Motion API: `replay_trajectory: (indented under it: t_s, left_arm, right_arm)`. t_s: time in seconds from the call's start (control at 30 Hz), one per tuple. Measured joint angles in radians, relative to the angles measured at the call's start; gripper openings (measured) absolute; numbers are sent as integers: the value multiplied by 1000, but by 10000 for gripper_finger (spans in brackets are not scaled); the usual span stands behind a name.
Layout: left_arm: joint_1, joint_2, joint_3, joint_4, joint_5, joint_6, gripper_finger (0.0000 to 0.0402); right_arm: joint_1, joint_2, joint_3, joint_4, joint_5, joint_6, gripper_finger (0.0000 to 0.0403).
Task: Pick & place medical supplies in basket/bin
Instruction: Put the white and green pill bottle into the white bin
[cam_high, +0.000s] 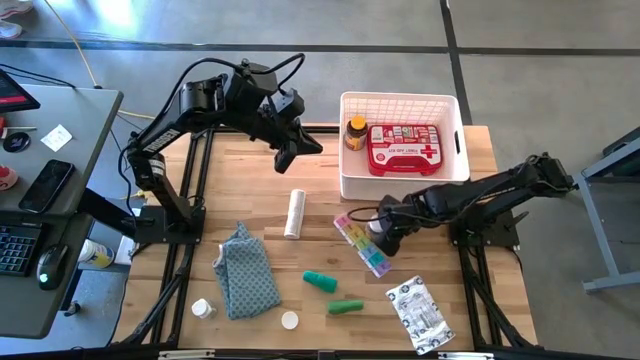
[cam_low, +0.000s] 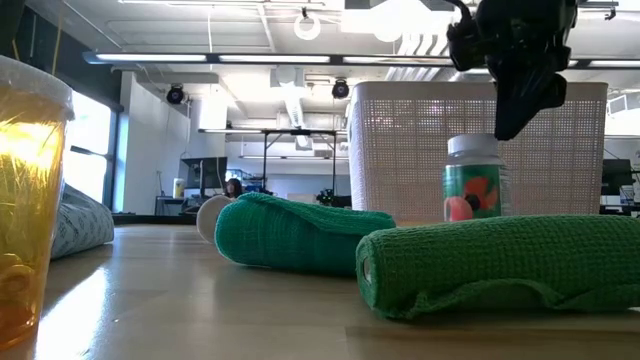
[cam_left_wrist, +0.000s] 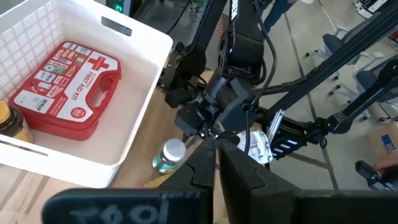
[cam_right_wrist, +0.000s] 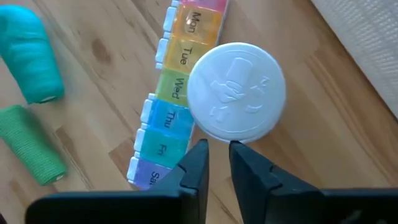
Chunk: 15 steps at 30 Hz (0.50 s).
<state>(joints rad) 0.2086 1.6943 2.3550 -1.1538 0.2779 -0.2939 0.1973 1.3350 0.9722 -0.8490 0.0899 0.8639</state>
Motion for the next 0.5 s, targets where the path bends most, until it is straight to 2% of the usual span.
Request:
replay_trajectory:
  t_s: [0.17, 0.5]
  left_arm:
    - [0, 0, 0, -1, 0, -1, 58]
    - [0, 0, 0, -1, 2, -3, 58]
  right_arm:
    - [17, 0, 0, 1, -22, 0, 92]
    - [69, 0, 1, 0, -24, 23, 229]
